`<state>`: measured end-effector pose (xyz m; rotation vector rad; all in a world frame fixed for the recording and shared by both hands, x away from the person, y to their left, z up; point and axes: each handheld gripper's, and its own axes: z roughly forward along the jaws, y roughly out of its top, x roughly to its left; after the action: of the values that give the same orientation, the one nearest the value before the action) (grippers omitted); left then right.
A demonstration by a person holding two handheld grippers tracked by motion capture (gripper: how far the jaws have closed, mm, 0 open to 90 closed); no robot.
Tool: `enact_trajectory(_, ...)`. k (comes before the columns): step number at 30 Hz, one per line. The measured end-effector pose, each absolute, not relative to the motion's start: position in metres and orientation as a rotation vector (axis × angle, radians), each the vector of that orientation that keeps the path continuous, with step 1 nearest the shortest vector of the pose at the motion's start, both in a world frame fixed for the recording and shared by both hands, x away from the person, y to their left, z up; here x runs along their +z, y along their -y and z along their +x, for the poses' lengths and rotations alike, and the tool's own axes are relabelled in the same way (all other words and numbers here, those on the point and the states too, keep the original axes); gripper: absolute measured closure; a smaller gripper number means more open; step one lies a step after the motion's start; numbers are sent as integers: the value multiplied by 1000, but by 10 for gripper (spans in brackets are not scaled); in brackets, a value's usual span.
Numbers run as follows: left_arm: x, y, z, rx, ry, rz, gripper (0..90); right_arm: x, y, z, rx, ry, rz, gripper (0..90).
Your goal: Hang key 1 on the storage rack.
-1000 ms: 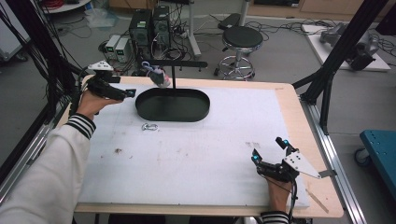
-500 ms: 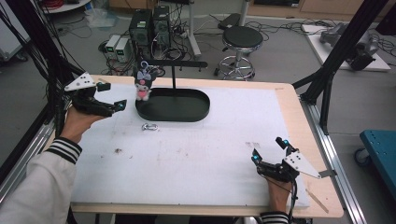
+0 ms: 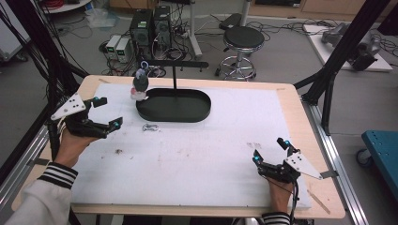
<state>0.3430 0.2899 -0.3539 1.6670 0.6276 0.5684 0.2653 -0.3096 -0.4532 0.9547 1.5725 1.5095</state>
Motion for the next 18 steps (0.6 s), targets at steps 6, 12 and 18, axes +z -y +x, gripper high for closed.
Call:
enact_trajectory(6, -360, -288, 333, 579, -604, 1665, 17, -453, 309, 265, 1508, -1572, 957, 13)
enact_trajectory(12, -360, -288, 333, 581, -609, 1668, 17, -453, 309, 265, 1507, -1572, 956, 12)
enact_trajectory(18, -363, -288, 337, 569, -616, 1672, 17, -453, 309, 265, 1508, -1574, 958, 13)
